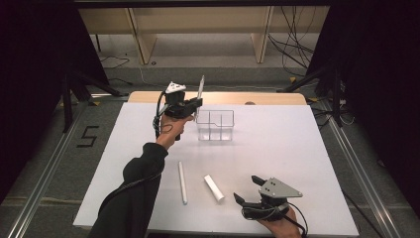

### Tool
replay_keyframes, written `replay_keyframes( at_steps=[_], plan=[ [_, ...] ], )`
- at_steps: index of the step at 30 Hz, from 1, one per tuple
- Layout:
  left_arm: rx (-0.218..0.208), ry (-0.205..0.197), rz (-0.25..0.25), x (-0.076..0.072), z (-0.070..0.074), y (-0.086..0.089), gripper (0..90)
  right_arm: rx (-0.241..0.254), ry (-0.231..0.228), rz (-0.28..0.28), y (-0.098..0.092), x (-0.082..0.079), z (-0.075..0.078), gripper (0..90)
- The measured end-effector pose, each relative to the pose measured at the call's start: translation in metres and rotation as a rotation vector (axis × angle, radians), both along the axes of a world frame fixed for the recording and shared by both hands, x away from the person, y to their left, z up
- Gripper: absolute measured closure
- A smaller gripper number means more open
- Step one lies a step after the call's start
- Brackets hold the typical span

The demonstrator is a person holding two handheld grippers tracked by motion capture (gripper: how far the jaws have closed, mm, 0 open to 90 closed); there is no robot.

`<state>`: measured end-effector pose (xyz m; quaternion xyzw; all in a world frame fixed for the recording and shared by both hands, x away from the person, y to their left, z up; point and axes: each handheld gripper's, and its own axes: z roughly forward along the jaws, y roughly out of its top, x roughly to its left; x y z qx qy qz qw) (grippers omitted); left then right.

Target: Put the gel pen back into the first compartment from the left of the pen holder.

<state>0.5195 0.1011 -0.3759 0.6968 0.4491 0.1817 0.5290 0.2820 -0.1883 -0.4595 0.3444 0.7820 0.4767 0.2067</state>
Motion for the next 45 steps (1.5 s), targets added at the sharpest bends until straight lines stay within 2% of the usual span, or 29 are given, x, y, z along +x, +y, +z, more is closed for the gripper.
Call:
replay_keyframes(
  at_steps=[5, 10, 19, 25, 28, 45],
  plan=[
    [-0.016, 0.006, 0.009, 0.006, -0.002, -0.004, 78.5, -0.001, -0.003, 0.000, 0.000, 0.000, 0.000, 20.7],
    [0.002, 0.005, 0.004, 0.010, -0.005, -0.011, 78.5, -0.008, -0.006, 0.000, 0.000, 0.000, 0.000, 20.7],
    [-0.005, 0.006, 0.017, 0.016, -0.010, -0.020, 78.5, -0.005, -0.008, 0.004, 0.000, -0.001, 0.001, 20.8],
    [0.009, 0.006, 0.024, 0.018, -0.016, -0.021, 78.5, -0.007, -0.007, 0.005, 0.000, -0.001, 0.001, 21.0],
    [-0.008, 0.015, 0.033, 0.020, -0.019, -0.019, 78.4, -0.008, -0.007, 0.010, 0.001, -0.002, 0.001, 21.0],
    [0.007, 0.022, 0.035, 0.020, -0.030, -0.025, 78.3, -0.007, -0.009, 0.009, 0.001, -0.002, 0.001, 21.4]
  ],
)
